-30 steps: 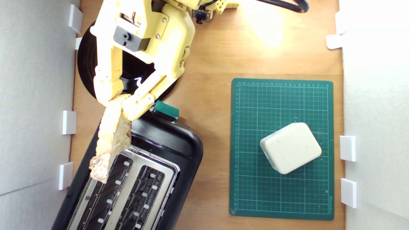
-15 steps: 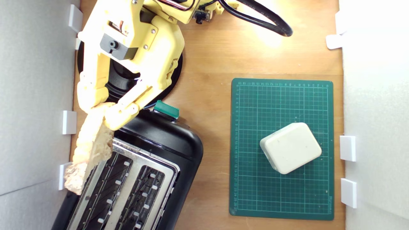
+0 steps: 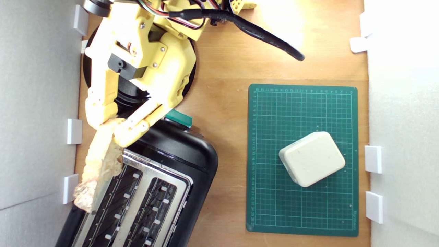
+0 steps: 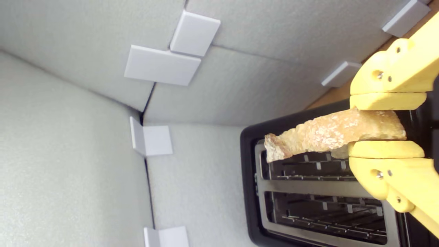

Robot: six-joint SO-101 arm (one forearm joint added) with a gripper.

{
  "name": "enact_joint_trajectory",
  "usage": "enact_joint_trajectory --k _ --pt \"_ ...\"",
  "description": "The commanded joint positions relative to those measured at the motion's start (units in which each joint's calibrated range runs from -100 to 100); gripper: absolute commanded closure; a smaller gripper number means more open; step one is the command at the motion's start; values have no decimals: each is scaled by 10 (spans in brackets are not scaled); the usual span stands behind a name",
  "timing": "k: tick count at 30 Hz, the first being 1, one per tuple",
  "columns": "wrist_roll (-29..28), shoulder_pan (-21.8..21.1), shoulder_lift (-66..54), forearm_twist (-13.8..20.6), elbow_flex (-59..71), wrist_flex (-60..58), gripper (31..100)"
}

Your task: Pick bread and place in toaster

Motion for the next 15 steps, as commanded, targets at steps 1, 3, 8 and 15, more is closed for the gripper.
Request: enact_joint_trajectory --k 1,3,8,15 --pt "-2 5 3 3 -27 -22 802" --pt "-2 3 12 1 -27 -22 802" --pt "-2 0 20 -2 -27 -22 802" --pt "-3 -2 31 -5 -27 -22 802"
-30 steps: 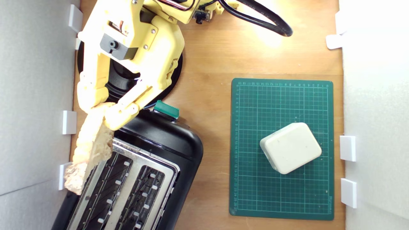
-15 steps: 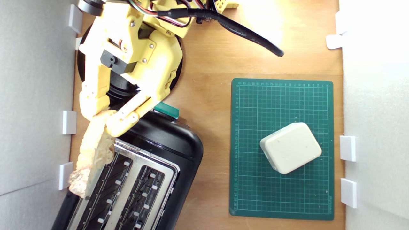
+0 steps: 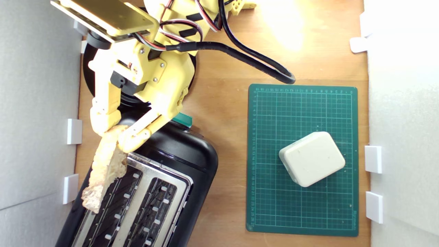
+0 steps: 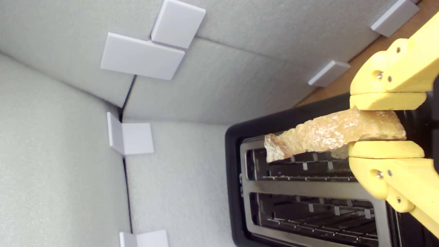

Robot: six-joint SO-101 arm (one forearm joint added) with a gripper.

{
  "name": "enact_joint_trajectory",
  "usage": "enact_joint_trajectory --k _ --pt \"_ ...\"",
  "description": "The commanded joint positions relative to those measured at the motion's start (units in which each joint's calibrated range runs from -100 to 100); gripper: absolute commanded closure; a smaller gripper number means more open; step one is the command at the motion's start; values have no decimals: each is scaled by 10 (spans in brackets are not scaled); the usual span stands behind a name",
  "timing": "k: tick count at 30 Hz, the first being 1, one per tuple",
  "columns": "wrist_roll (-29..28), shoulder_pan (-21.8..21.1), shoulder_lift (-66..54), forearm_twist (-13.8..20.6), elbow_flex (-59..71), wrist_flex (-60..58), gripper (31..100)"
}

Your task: Pick bread and place in toaster

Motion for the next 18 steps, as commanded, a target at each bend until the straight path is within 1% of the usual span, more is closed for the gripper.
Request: enact_joint_trajectory --k 1,3,5,13,18 --pt "-3 -3 8 -5 -27 -22 802" --pt "-3 -3 15 -5 -28 -22 802" --pt "-3 -11 22 -4 -28 -22 802" --pt "-4 -14 30 -5 -27 -24 802" --pt "-12 -22 49 3 -29 -54 802"
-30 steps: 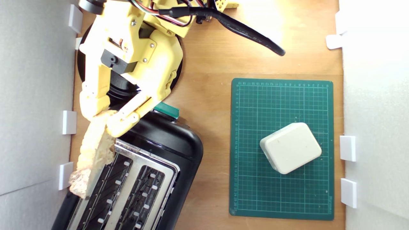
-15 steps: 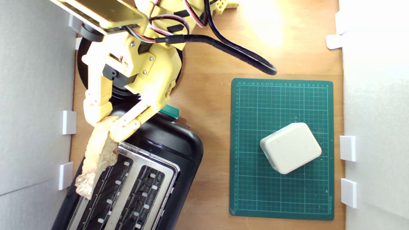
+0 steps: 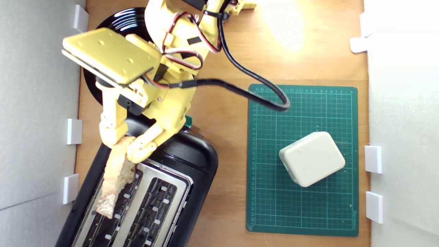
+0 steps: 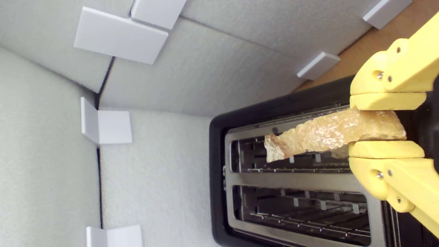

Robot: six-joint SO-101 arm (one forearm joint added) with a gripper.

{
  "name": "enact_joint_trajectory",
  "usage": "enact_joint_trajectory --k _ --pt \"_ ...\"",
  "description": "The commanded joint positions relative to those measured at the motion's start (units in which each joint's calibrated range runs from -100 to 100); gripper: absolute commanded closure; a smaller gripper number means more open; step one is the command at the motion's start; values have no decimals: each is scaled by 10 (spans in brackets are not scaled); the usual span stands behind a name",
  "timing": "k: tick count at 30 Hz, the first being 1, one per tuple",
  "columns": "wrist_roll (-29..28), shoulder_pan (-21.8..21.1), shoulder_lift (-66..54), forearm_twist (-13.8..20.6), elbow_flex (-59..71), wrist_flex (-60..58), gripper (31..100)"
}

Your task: Pick bread and place in toaster

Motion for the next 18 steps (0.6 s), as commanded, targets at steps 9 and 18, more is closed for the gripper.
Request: enact_joint_trajectory --k 9,18 --pt "-3 -3 1 5 -29 -36 802" --pt "-3 -2 21 6 -30 -36 802"
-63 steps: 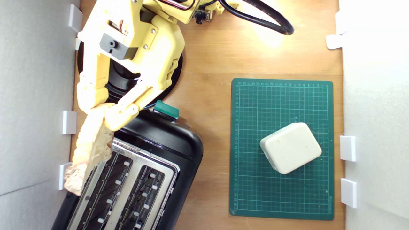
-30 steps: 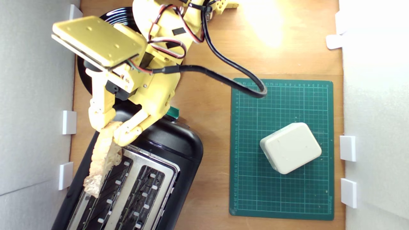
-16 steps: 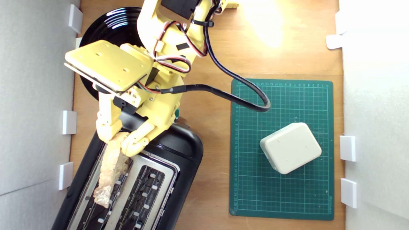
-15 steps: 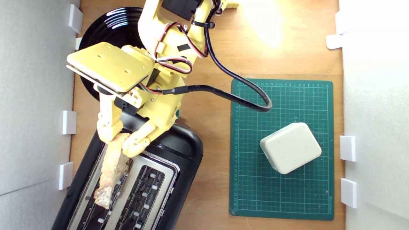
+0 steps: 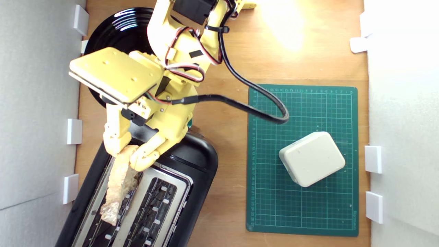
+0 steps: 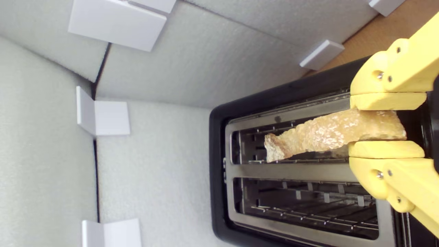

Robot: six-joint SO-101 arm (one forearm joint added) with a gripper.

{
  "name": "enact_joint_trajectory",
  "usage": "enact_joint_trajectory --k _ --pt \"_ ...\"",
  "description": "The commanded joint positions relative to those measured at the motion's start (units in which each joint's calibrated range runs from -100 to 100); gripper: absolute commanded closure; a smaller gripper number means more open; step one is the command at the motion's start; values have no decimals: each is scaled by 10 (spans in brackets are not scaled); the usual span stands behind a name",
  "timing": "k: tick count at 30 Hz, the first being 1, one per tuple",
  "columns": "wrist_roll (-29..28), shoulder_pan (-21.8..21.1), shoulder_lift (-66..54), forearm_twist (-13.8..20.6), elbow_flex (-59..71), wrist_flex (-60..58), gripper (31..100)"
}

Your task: Pick bread and place in toaster

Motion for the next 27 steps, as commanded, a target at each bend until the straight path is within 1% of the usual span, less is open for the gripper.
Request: enact_joint_trajectory --k 1,8,13,20,27 --pt "2 2 -4 6 -30 -21 802" --pt "2 4 7 6 -30 -21 802" --pt "9 23 15 0 -29 -22 802" --pt "10 25 26 3 -29 -22 802" --pt "9 23 36 -2 -27 -22 798"
